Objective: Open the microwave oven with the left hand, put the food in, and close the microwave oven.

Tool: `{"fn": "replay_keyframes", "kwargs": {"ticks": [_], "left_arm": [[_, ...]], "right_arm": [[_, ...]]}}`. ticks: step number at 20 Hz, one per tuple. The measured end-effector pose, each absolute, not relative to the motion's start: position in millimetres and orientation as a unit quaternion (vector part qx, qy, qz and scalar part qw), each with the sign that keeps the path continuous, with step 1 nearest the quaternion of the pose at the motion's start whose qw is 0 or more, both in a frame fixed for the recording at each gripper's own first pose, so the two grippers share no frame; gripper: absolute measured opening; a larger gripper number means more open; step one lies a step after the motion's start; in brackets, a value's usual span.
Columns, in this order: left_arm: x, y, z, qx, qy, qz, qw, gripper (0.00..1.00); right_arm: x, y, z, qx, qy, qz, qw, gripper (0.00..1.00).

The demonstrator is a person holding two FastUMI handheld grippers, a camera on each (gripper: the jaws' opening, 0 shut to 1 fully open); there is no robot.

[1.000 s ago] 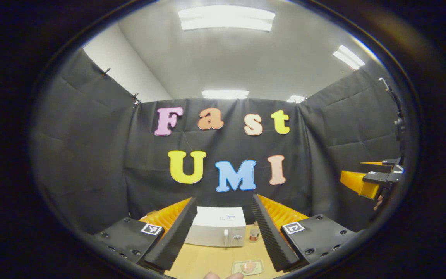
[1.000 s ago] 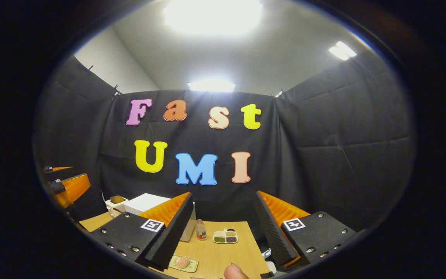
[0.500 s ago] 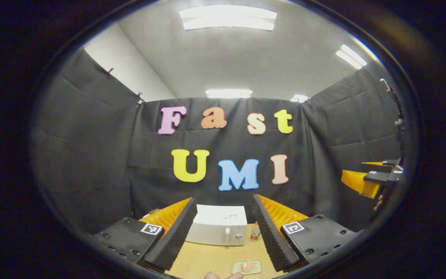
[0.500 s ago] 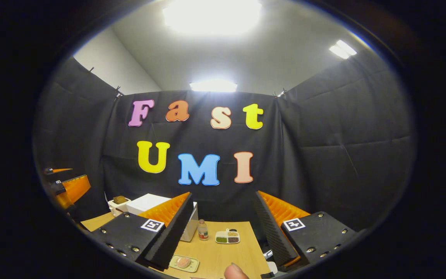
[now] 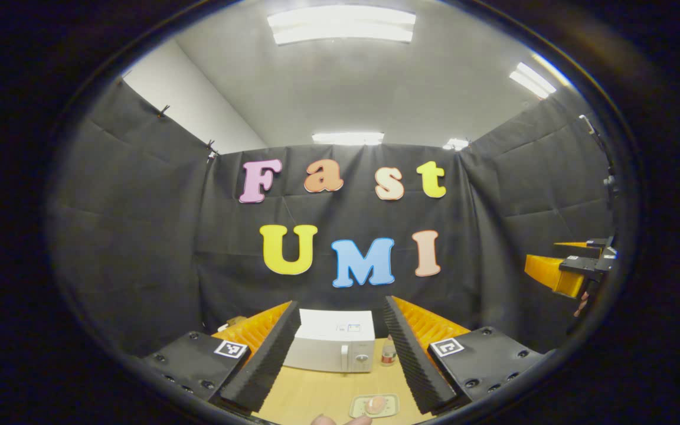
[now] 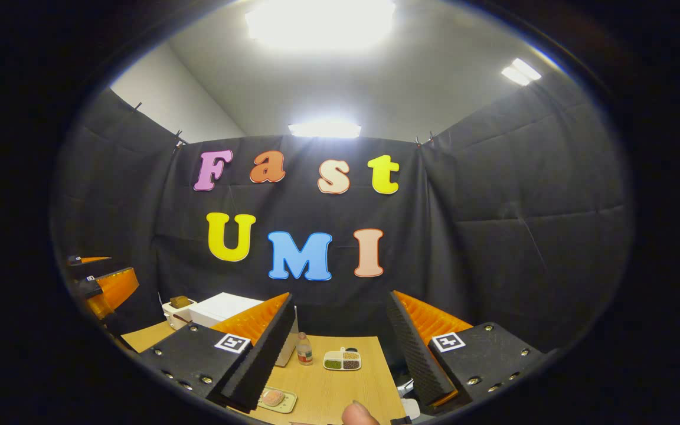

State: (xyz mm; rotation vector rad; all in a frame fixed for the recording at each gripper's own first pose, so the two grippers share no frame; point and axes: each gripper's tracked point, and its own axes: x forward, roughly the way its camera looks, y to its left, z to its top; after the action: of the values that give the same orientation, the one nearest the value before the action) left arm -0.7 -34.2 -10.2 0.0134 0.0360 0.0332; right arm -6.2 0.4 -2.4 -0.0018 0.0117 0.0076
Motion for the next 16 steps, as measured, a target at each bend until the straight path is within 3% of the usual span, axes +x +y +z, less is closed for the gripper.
{"fn": "replay_keyframes", "kwargs": {"ticks": [5,10,16], "left_arm": [[12.7,-56.8,-38.9,0.01,0.044,0.027,0.999,0.99],[34.6,-71.6,-69.1,0.013,0.054,0.028,0.998,0.95],[107.6,-54.4,-131.6,-0.001,0.066,-0.01,0.998,0.96]], "right_arm": [[-7.9,3.9,-6.8,0.005,0.016,0.014,1.0,0.96],[22.1,-10.0,-22.8,0.021,0.036,0.01,0.999,0.96],[59.3,2.6,-34.8,-0.012,0.041,-0.055,0.998,0.96]]}}
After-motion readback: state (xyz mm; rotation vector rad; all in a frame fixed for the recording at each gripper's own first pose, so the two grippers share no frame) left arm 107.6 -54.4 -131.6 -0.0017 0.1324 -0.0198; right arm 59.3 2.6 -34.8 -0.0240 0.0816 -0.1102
